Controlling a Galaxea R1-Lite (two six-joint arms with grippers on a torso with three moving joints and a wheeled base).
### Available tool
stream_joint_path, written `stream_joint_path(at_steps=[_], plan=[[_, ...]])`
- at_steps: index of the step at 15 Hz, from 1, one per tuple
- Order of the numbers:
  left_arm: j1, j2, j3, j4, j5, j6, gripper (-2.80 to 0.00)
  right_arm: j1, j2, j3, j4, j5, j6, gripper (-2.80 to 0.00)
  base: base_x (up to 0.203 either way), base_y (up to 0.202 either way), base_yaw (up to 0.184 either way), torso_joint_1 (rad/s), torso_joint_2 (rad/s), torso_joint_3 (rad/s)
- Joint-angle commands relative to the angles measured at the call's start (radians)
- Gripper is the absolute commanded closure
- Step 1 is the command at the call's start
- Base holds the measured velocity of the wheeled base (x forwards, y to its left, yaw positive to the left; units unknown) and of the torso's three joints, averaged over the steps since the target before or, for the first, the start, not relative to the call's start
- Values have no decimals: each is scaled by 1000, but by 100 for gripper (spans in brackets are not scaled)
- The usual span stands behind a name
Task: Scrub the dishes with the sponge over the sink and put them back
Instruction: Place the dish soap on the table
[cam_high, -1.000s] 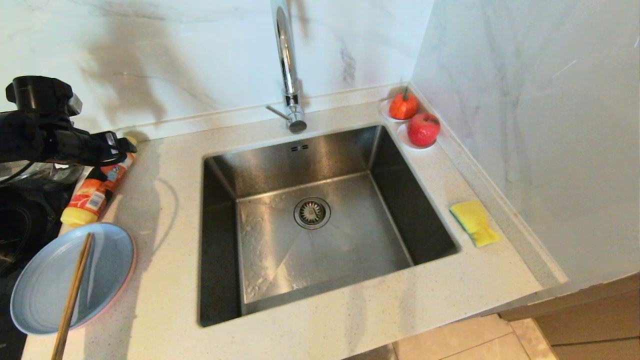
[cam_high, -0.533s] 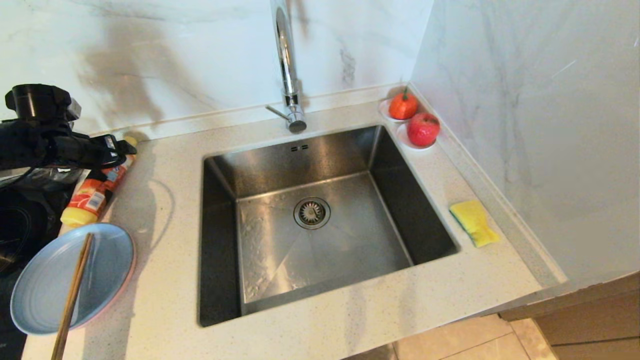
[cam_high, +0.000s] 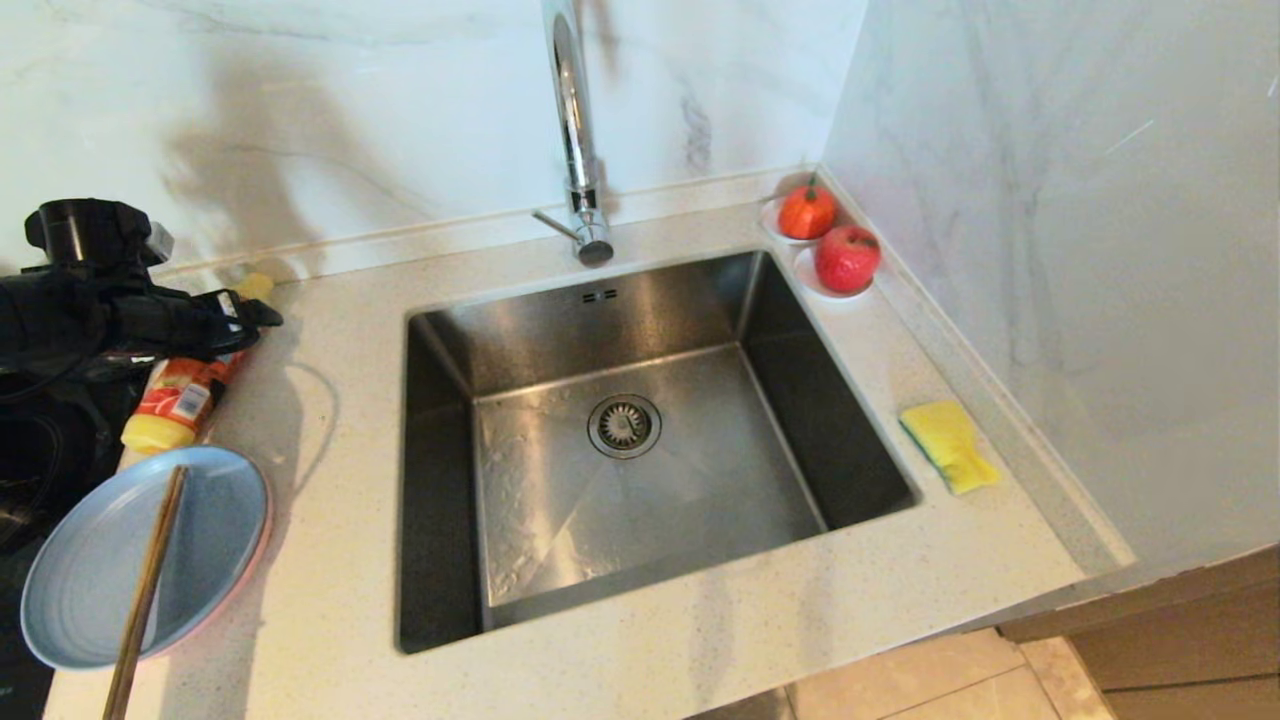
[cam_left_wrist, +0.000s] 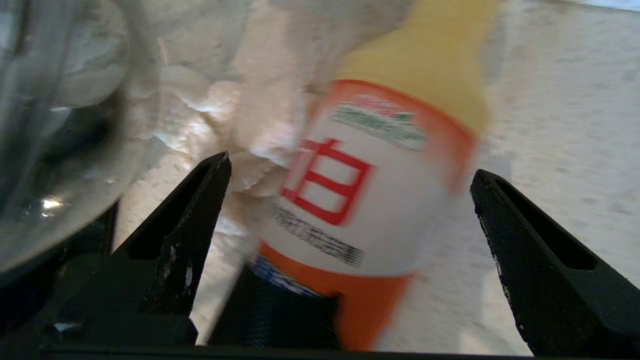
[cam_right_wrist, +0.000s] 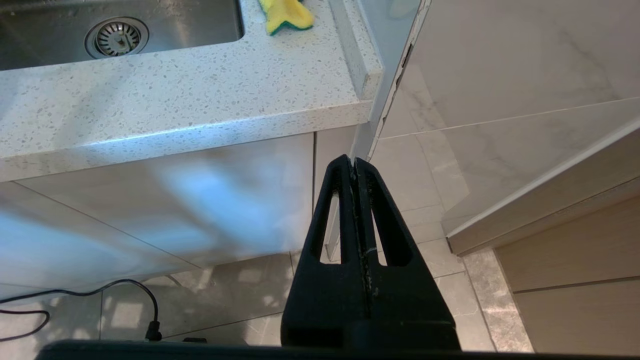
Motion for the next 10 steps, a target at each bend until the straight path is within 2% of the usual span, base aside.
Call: stream_joint_path(at_steps=[1, 4, 10], plan=[[1, 20, 0, 1, -3, -1, -280, 0, 0, 0, 0, 0, 0, 0, 0, 0, 0, 0, 0, 0], [0, 21, 0, -40, -4, -5, -280, 0, 0, 0, 0, 0, 1, 0, 0, 0, 0, 0, 0, 0], [-1, 16, 0, -42, -6, -9, -280, 0, 0, 0, 0, 0, -1, 0, 0, 0, 0, 0, 0, 0]])
